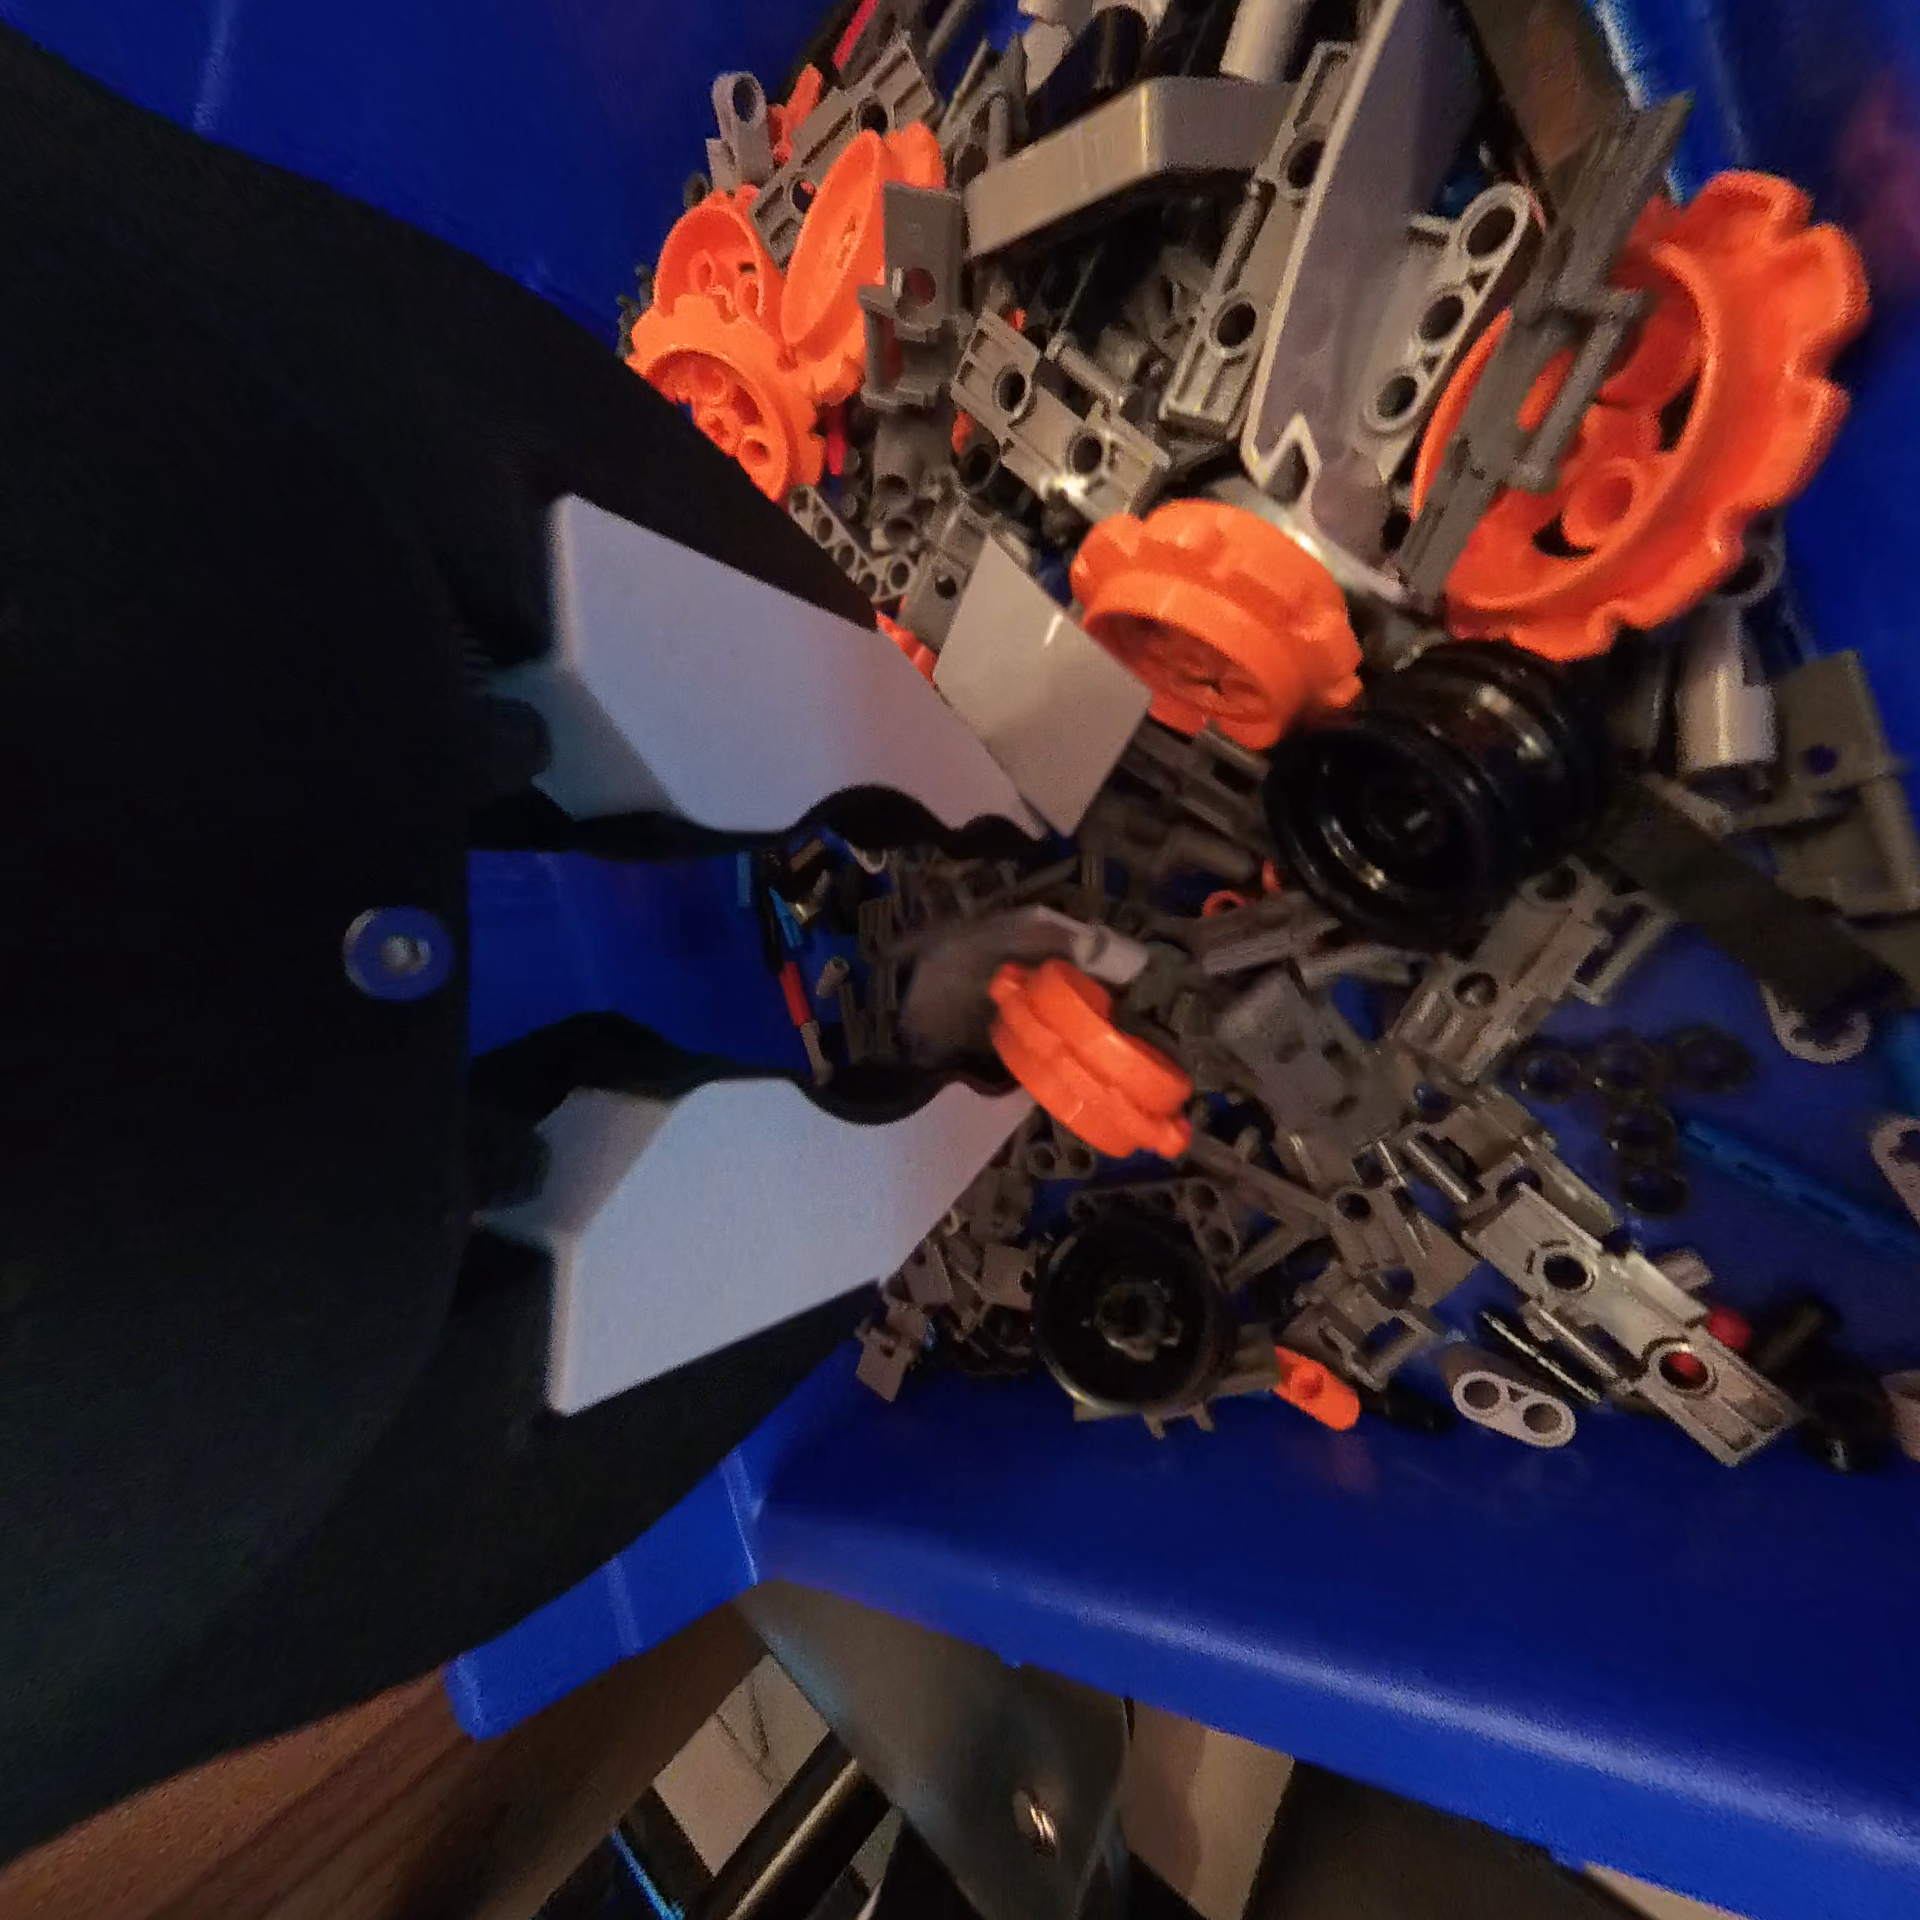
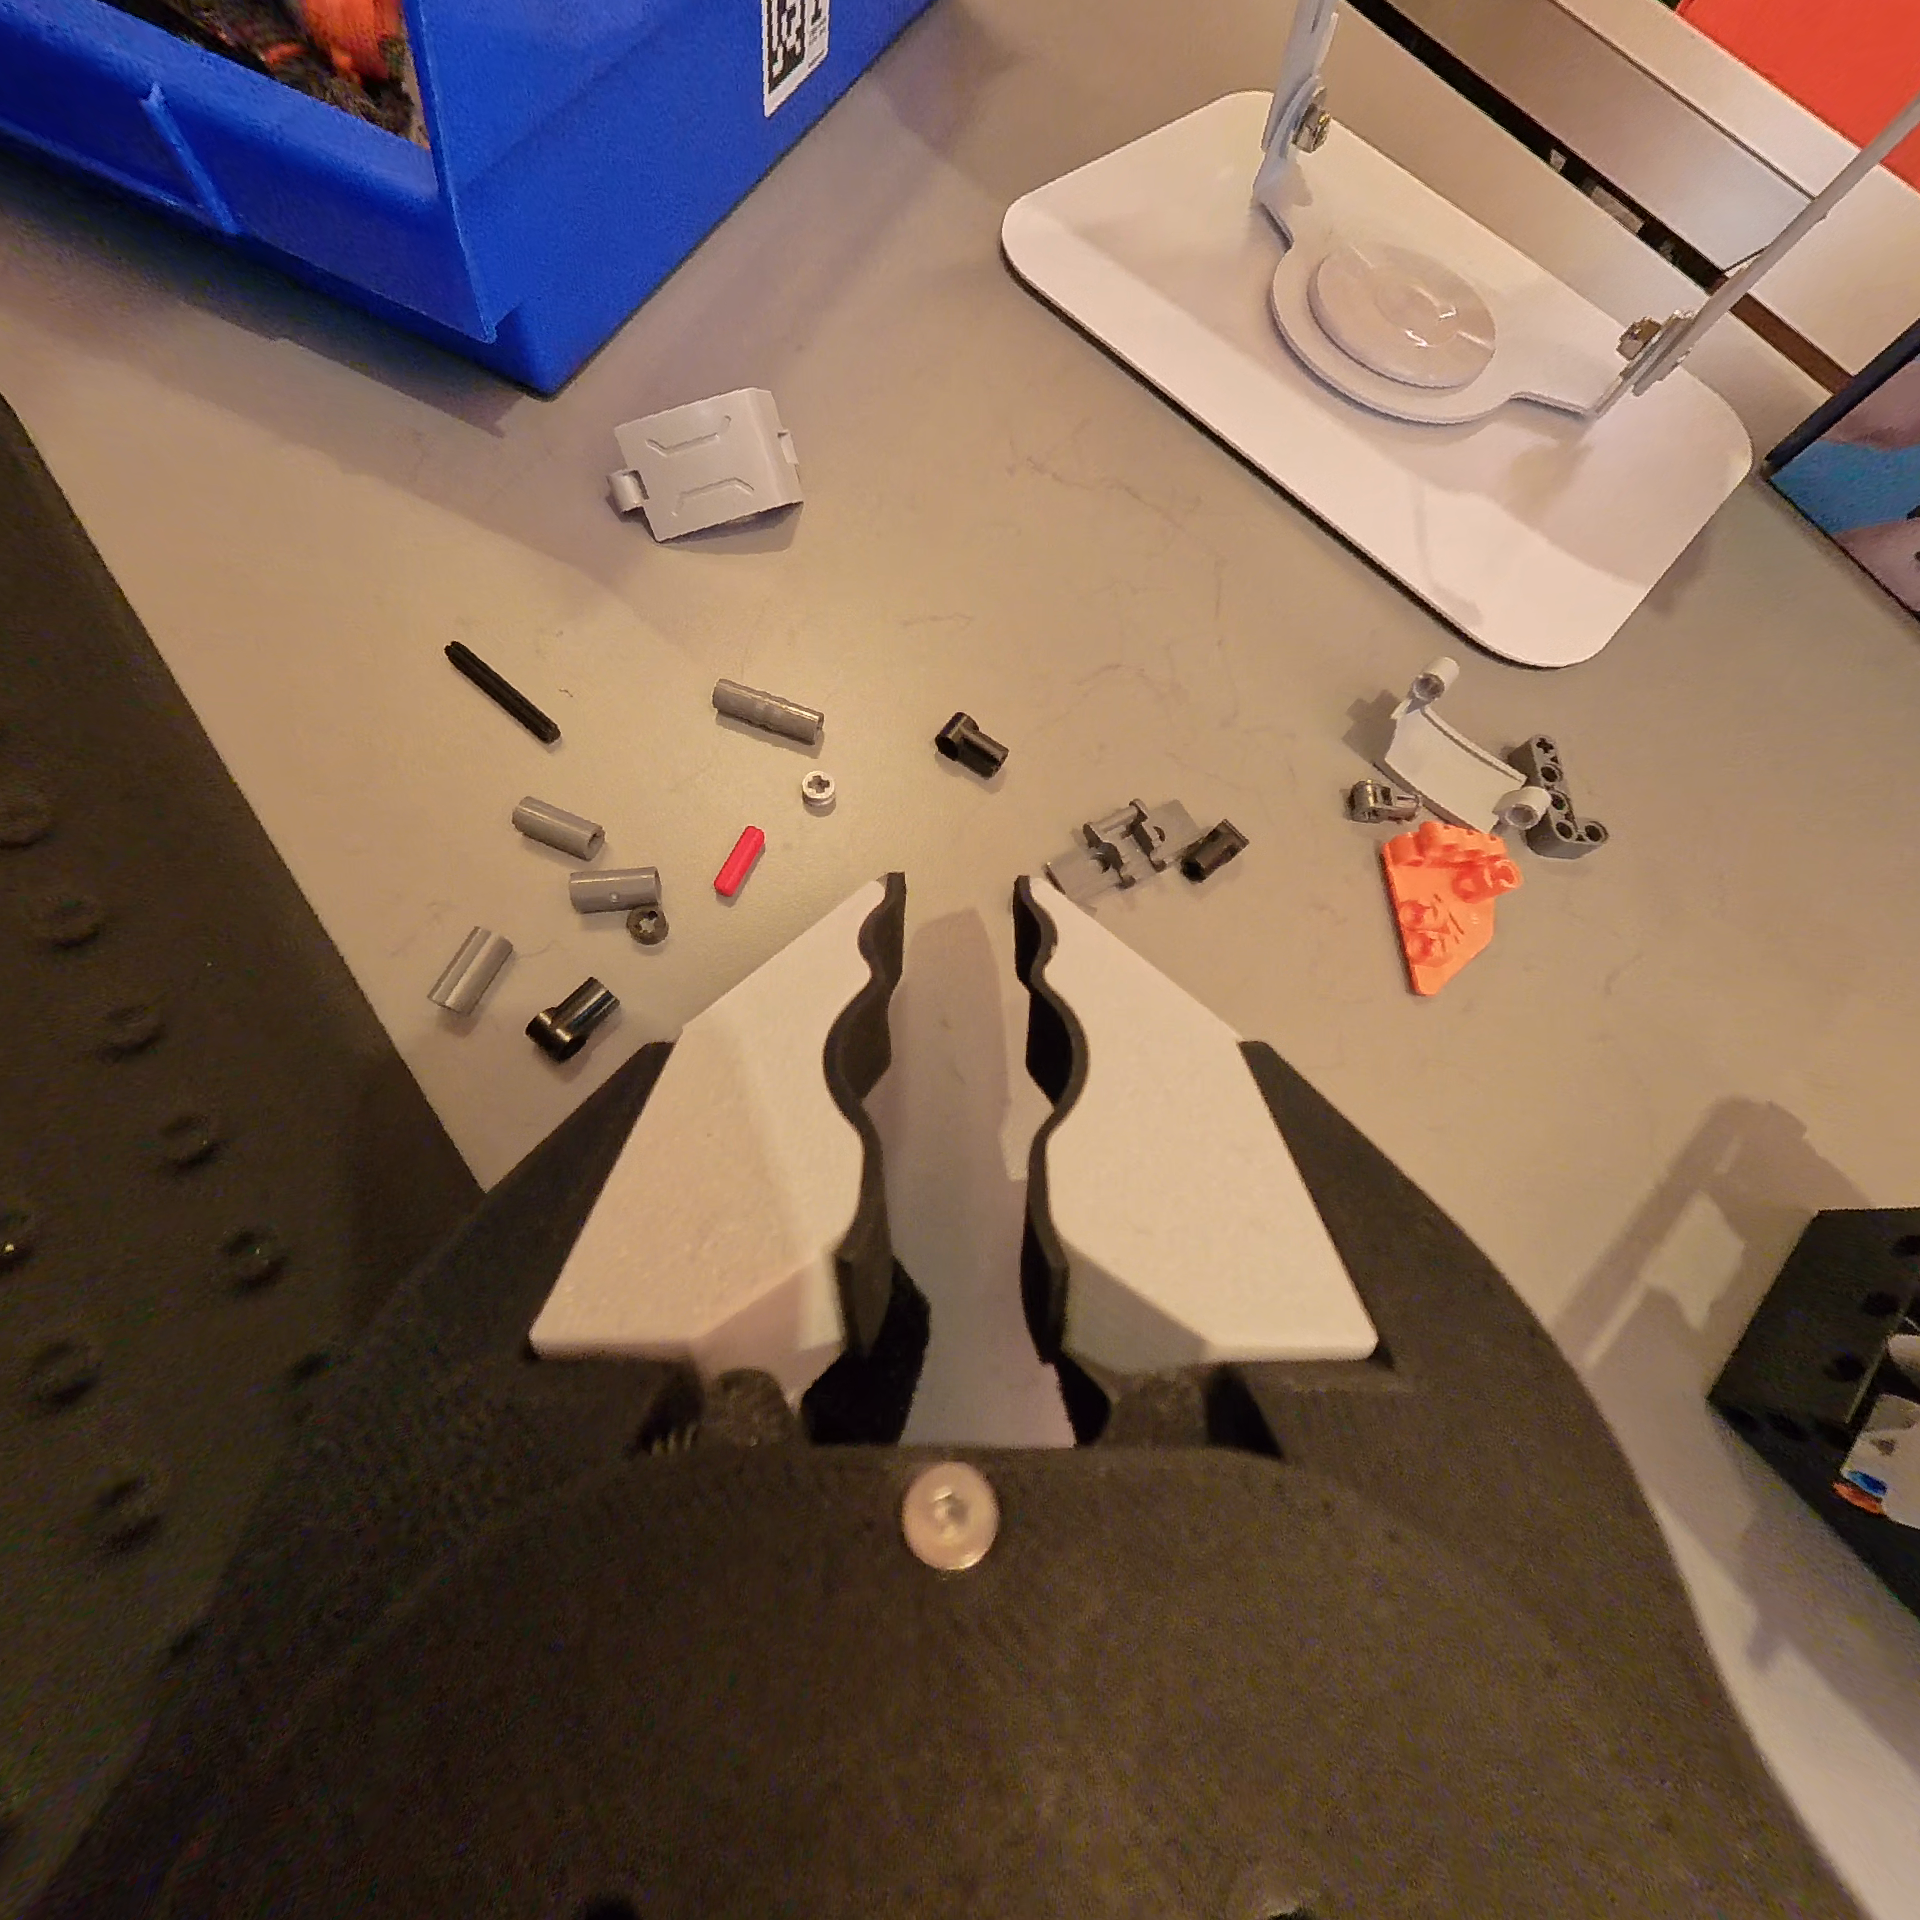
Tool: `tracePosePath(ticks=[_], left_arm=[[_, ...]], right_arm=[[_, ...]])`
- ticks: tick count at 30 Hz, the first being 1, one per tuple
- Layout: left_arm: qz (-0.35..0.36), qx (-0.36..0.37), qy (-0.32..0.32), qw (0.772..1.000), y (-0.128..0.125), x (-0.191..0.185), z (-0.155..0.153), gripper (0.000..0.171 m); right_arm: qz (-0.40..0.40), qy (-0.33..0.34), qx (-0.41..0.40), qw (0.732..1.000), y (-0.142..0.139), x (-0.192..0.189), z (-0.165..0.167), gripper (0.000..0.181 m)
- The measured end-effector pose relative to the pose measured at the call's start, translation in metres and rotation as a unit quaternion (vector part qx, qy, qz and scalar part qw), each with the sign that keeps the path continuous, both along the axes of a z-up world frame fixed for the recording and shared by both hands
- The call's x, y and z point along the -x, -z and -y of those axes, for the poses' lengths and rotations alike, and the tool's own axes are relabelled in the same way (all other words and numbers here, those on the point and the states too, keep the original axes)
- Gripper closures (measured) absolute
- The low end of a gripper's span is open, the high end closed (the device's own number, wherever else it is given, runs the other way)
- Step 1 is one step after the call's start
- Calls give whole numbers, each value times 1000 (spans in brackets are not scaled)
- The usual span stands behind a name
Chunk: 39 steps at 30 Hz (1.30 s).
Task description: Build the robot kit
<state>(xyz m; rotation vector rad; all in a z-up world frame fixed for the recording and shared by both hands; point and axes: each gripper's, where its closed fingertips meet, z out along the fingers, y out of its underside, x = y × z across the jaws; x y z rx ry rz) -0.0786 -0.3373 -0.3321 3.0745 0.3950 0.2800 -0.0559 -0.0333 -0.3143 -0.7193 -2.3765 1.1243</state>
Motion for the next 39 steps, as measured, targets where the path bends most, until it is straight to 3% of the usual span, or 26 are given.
tracePosePath(ticks=[6,15,17,19,23,27,29,34,39], left_arm=[[17,-56,-26,998,-16,20,-4,168],[-23,-83,-48,995,-36,64,-2,168],[-35,-92,-56,994,-38,72,-2,166],[-53,-144,-76,985,-46,79,-17,140],[-74,-164,-82,980,-59,83,-19,131],[-17,-140,-32,989,-58,53,-8,139],[-18,-88,-3,996,-51,44,8,141],[93,22,9,995,-33,-2,43,153],[85,83,16,993,-15,-3,61,157]], right_arm=[[2,-1,-1,1000,1,0,0,163],[2,0,-2,1000,1,0,0,163],[3,0,-2,1000,1,0,0,163],[3,0,-2,1000,1,0,0,163],[4,1,-3,1000,2,0,0,163],[6,1,-3,1000,2,0,0,163],[6,1,-3,1000,2,1,0,163],[5,1,-2,1000,2,1,0,163],[2,1,-1,1000,1,1,0,163]])
